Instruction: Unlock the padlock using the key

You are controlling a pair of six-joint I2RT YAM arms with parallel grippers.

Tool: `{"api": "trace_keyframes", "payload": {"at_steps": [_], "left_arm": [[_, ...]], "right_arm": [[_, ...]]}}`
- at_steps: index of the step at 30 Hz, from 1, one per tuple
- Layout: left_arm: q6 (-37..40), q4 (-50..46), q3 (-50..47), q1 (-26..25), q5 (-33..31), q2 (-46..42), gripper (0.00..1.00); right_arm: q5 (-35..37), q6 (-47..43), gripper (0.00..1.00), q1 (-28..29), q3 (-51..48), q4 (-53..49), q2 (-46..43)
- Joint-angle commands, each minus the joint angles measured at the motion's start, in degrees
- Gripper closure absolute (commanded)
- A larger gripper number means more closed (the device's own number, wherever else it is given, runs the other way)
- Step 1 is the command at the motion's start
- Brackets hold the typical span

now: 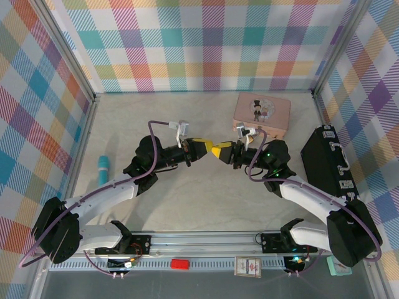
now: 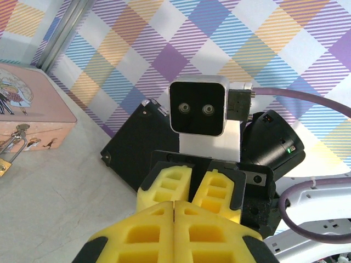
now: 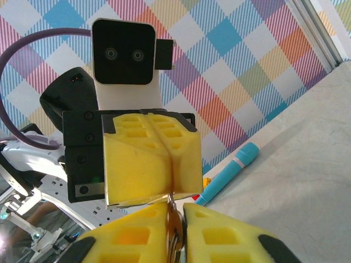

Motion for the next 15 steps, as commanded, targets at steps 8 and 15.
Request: {"api": "trace_keyframes", "payload": {"at_steps": [8, 15], "left_arm": [[2.4, 0.5, 0.8, -0.8, -1.8, -1.1, 1.0], [3.0, -0.1, 1.7, -0.8, -1.3, -0.7, 1.0]], "right_arm": [[2.5, -2.9, 0.97, 0.3, -0.9, -5.7, -4.8], [2.3, -3.2, 1.0, 0.3, -1.0, -7.8, -5.8]]}}
